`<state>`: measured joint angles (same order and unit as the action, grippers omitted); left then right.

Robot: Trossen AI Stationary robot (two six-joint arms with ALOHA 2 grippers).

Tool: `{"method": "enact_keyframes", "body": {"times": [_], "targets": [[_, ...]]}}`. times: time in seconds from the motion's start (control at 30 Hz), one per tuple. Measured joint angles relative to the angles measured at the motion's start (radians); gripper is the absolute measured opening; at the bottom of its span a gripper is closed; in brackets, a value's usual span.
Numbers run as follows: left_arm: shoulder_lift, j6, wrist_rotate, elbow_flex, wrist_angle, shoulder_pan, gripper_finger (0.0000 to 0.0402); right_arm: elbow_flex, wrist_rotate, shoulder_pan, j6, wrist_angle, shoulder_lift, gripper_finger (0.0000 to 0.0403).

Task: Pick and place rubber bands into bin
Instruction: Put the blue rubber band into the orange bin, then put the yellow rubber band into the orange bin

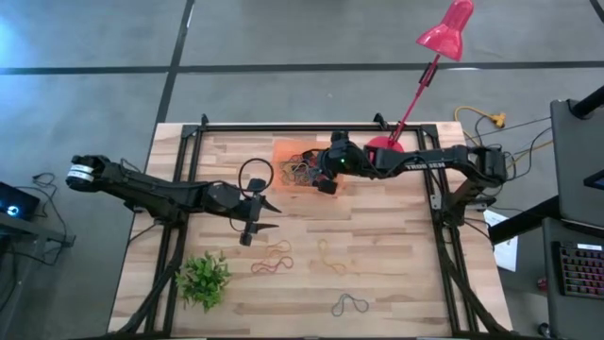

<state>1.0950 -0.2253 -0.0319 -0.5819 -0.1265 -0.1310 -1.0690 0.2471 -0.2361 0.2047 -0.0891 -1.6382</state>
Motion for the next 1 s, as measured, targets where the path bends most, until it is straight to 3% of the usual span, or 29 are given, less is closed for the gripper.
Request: {"method": "enact_keyframes", "body": {"times": [0.27,0.43,0.63,0.87,1.0], "targets": [[0.000,0.013,0.002,0.003,0.002,-0.001,0.0171,0.017,-0.016,-0.009,-0.045,-0.001,0.000,0.0139],[0.013,0.044,0.028,0.027,0.005,-0.001,0.0171,0.028,-0.224,0.012,-0.016,-0.033,0.000,0.0167],[0.086,0.044,0.135,0.023,0.008,-0.001,0.0171,0.032,-0.402,0.098,0.028,-0.058,0.005,0.0172],[0.223,0.042,0.214,0.024,0.020,-0.001,0.0171,0.033,-0.416,0.242,0.020,-0.112,0.024,0.0159],[0.259,0.141,0.209,0.003,0.120,-0.001,0.0171,0.034,-0.406,0.309,-0.049,-0.148,0.035,0.0151]]}}
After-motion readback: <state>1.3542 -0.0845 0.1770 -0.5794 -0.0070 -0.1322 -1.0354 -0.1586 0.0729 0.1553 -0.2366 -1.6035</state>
